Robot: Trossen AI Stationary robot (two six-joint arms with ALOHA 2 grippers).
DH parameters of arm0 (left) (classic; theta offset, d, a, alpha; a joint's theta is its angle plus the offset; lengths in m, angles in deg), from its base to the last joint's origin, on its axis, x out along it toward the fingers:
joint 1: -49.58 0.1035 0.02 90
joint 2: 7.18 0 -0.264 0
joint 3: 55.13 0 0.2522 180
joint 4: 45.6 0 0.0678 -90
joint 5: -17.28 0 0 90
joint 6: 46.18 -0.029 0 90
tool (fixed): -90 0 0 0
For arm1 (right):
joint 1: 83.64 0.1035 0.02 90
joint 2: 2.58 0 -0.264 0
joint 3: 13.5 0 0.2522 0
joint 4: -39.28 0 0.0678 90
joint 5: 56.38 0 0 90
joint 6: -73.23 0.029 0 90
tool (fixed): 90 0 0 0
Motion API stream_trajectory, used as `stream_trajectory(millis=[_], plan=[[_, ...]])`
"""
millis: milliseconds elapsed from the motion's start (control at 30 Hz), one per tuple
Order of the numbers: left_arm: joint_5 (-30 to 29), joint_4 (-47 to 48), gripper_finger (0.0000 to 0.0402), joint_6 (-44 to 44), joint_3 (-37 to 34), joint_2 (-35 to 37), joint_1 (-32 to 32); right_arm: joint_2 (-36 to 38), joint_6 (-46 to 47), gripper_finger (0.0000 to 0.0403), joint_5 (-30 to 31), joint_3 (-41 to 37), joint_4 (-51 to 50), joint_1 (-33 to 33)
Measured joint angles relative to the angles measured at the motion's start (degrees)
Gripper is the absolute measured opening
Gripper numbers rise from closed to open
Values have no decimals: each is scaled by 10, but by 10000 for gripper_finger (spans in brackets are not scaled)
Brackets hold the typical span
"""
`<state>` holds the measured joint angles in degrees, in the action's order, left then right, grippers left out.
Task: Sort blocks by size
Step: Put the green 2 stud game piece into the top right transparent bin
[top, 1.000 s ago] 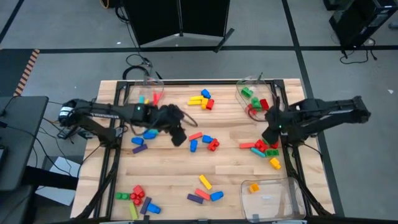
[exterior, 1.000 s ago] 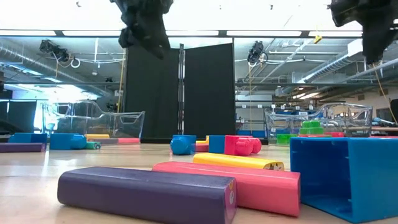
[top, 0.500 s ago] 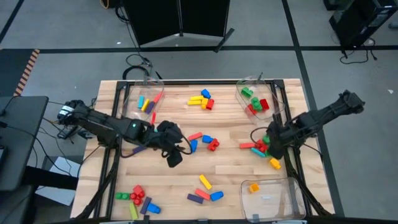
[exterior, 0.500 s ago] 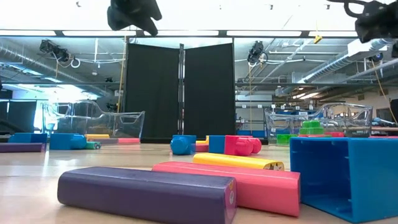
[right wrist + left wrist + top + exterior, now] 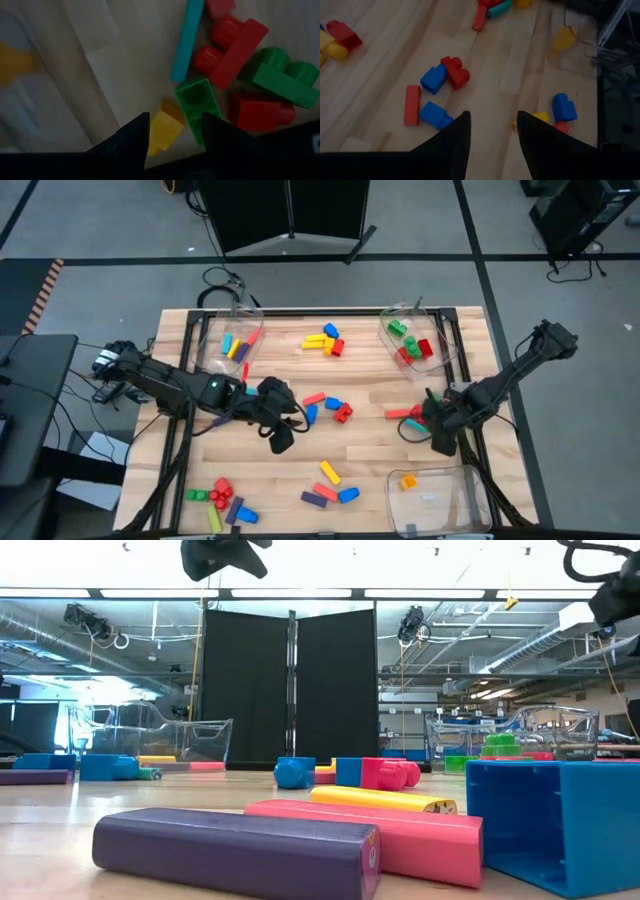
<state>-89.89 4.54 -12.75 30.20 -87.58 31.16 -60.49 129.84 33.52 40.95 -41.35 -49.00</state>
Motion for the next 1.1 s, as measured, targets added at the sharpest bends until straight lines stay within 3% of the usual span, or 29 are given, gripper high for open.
stream_trajectory(millis=[300,767,900,1100], plan=[[0,-6,166,-4,0,0,0,-89,-80,179,0,-6,11,4],[0,-9,166,-4,0,0,0,-63,-73,139,-24,-135,162,-22],[-2,-9,166,-4,0,0,0,-61,-67,110,-28,-153,175,-25],[-3,-20,166,-4,0,0,0,-60,-56,24,-33,-154,170,-26]])
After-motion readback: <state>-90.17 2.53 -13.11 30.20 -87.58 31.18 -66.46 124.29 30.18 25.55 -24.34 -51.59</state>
